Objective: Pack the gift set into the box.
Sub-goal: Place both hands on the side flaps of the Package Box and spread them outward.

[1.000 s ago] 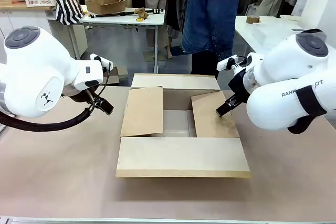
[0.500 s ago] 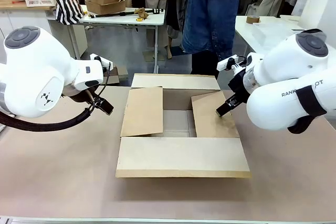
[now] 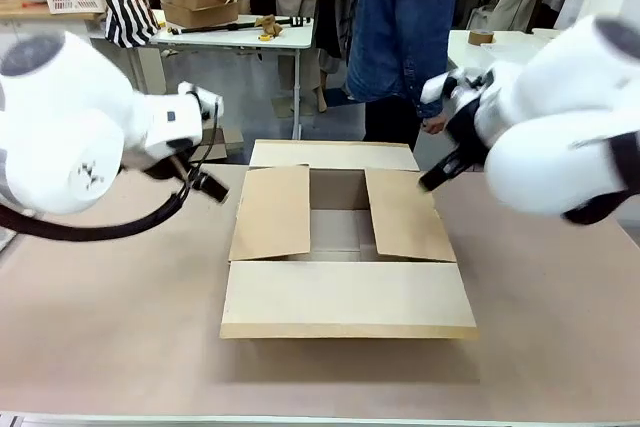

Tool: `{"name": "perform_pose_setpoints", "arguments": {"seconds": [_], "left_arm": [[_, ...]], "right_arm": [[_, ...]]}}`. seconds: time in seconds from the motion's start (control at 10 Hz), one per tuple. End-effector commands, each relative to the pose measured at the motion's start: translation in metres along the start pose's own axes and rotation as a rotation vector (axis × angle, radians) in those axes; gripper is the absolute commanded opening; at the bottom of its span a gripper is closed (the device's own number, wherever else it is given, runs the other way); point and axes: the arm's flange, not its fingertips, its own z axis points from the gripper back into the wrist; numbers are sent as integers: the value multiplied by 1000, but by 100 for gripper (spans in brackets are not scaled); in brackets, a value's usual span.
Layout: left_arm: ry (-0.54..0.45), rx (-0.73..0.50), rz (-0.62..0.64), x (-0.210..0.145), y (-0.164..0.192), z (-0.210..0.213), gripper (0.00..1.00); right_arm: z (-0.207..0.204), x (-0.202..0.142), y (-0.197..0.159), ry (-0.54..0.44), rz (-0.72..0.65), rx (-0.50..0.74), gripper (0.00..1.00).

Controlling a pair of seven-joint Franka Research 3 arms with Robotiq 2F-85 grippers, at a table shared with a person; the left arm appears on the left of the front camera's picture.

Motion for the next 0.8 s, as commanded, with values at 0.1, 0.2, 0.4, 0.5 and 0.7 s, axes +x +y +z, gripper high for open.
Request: {"name": "perform_pose_setpoints", "arguments": {"seconds": [0.1, 0.2, 0.4, 0.5, 0.7], "left_arm": [[-277, -61, -45, 3, 3, 101, 100], [-81, -23, -11, 16, -9, 30, 100], [-81, -23, -11, 16, -9, 30, 100], [-154, -41, -17, 26, -10, 67, 100], [153, -481, 114, 31, 33, 66, 100]], "right_arm": [[117, -2, 28, 5, -53, -240, 100], [37, 7, -1, -17, -30, -11, 100], [97, 9, 9, -34, -45, -106, 100], [73, 3, -11, -162, -176, 247, 100], [54, -1, -36, -139, -541, 699, 100]]}}
